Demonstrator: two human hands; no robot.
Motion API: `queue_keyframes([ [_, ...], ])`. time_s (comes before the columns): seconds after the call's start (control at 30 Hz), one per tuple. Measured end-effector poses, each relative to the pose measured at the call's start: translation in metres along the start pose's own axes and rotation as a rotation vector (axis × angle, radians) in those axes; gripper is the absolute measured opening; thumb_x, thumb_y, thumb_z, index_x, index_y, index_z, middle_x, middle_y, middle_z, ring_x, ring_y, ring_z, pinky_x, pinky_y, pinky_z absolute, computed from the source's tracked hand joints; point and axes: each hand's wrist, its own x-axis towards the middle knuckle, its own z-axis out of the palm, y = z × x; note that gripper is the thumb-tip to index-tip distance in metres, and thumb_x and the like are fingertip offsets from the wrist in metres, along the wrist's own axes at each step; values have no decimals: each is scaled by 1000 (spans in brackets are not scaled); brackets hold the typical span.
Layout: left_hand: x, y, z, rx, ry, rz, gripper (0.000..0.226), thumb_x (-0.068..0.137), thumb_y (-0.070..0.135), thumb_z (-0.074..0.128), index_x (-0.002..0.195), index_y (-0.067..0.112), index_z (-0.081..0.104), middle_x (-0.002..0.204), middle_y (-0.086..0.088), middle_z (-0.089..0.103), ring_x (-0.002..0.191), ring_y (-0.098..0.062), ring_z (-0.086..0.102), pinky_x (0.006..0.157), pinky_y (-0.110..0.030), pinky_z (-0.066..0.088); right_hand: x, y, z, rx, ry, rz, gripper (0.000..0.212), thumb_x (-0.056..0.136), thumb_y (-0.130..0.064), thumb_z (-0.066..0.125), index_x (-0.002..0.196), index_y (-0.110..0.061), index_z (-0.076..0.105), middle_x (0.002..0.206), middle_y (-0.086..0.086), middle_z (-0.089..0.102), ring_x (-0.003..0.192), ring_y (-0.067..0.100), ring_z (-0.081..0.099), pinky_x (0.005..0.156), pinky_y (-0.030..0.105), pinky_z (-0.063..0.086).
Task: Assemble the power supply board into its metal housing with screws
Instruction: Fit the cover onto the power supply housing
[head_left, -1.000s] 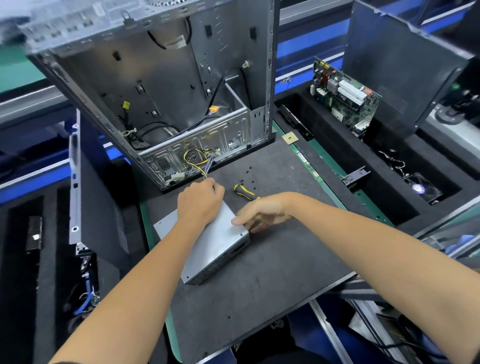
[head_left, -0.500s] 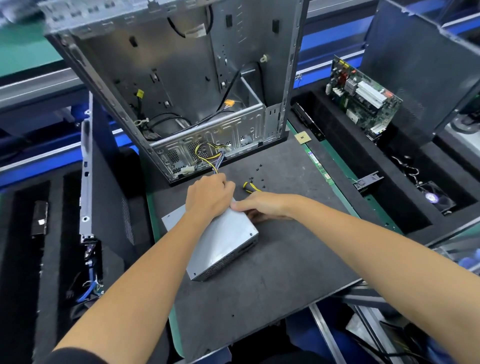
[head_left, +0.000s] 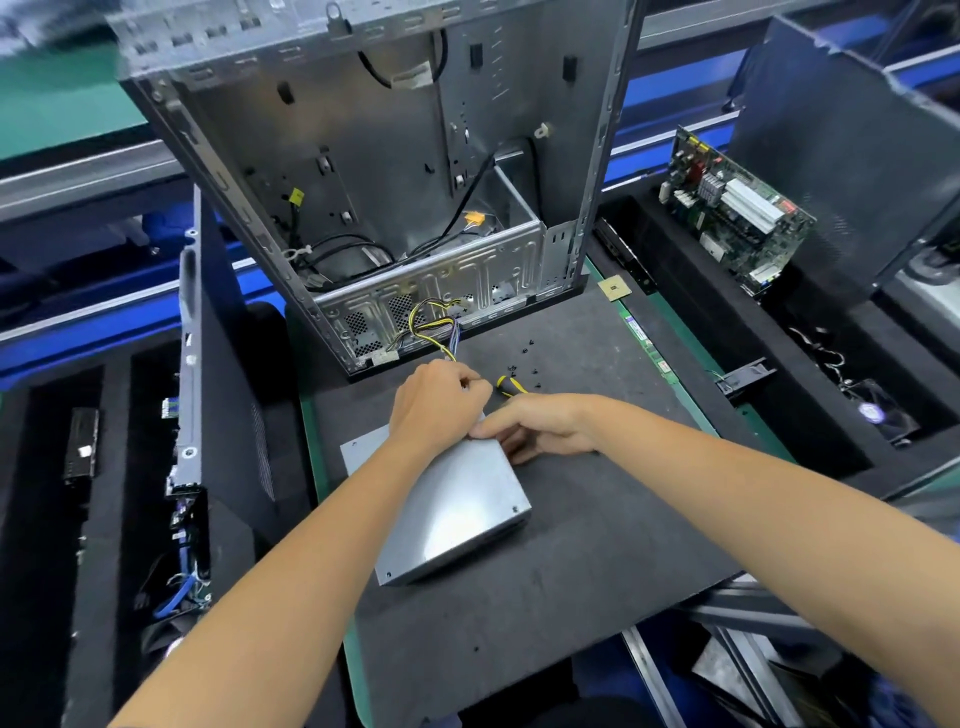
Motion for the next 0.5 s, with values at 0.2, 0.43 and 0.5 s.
queue_keyframes([
  [0.2, -3, -1, -14, -218, 39, 13, 43, 64, 32, 46, 92, 26, 78, 73, 16, 68, 77, -13, 63, 77, -30, 52, -2, -4, 6, -20, -57, 12, 31, 83, -34, 69, 108, -14, 66, 113, 10, 64, 107, 24, 58, 105, 44, 42],
  [0.43, -2, 1, -31, -483, 162, 45, 39, 62, 21, 51, 90, 20, 78, 60, 17, 64, 54, -4, 55, 62, -23, 47, -15, -38, 13, -189, 125, -62, 42, 64, -47, 77, 92, -17, 64, 73, -6, 63, 66, 13, 57, 66, 28, 48],
  [0.5, -1, 3, -36, -601, 222, 41, 36, 64, 16, 51, 89, 17, 77, 53, 15, 61, 44, 2, 49, 52, -14, 40, -19, -51, 15, -277, 254, -71, 57, 52, -57, 78, 87, -17, 59, 73, -6, 63, 64, 11, 57, 59, 26, 46],
])
